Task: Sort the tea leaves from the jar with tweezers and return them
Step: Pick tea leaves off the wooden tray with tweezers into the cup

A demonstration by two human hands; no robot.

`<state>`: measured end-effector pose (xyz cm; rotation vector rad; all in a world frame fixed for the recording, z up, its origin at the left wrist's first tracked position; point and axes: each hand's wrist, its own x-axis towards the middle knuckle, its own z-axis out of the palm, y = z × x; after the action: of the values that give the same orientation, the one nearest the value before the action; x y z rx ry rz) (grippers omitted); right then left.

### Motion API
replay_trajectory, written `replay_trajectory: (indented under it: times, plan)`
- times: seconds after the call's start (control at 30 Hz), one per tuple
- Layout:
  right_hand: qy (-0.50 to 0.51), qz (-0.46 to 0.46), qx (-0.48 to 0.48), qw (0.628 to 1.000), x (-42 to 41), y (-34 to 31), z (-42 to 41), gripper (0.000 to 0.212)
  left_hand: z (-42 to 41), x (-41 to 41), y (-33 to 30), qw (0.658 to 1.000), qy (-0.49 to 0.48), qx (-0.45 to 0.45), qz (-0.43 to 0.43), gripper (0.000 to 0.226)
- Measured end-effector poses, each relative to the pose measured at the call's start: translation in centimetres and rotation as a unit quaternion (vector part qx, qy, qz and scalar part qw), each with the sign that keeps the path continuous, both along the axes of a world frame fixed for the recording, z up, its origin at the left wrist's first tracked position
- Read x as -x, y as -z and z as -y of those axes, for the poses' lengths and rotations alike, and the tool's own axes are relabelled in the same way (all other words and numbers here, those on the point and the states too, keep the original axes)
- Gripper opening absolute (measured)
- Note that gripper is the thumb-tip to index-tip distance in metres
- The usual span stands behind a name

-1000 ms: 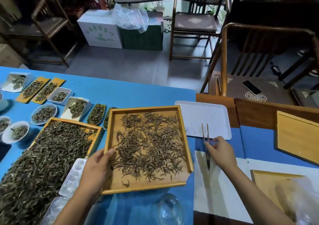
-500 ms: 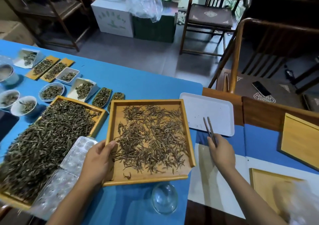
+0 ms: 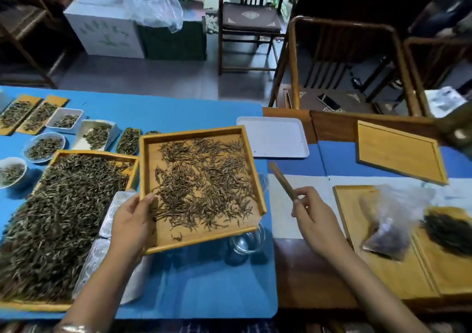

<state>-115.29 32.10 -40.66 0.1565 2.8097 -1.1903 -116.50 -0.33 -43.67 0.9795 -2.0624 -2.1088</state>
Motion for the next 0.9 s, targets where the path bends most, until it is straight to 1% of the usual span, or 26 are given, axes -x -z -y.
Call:
replay_trajectory:
  times: [0.1, 0.2, 0.27, 0.4, 0.57, 0.73, 0.9]
  plan:
    - [-0.023, -0.019, -0.003, 1.0, -1.9, -0.7, 2.5, 0.014, 1.1, 0.5, -0.3, 0.999, 0.032, 0.041, -0.016, 0.019]
    - [-0.052, -0.045, -0.051, 0.996, -2.8, -0.8, 5.0, 0.029, 2.0, 0.7, -0.3, 0.994, 0.061, 0.079, -0.035, 0.017]
    - [-0.06, -0.04, -0.073, 0.995, -2.8, -0.9, 6.9, 0.033, 2.4, 0.9, -0.4, 0.994, 0.069, 0.073, -0.037, 0.016]
    - [-0.082, -0.029, -0.148, 0.985, -2.6, -0.6, 10.0, 0.028, 3.2, 1.1, 0.0, 0.994, 0.074, 0.069, -0.037, 0.016]
    - [-0.101, -0.008, -0.196, 0.975, -2.8, -0.2, 11.3, 0.035, 4.7, 1.6, 1.0, 0.994, 0.089, 0.061, -0.016, 0.017]
    - [-0.096, -0.01, -0.203, 0.975, -2.9, -0.1, 11.1, 0.033, 5.7, 2.3, 1.9, 0.994, 0.088, 0.066, -0.001, 0.018]
    - [-0.095, 0.0, -0.207, 0.974, -2.8, 0.0, 10.5, 0.034, 5.6, 2.8, 2.0, 0.993, 0.099, 0.062, -0.004, 0.02]
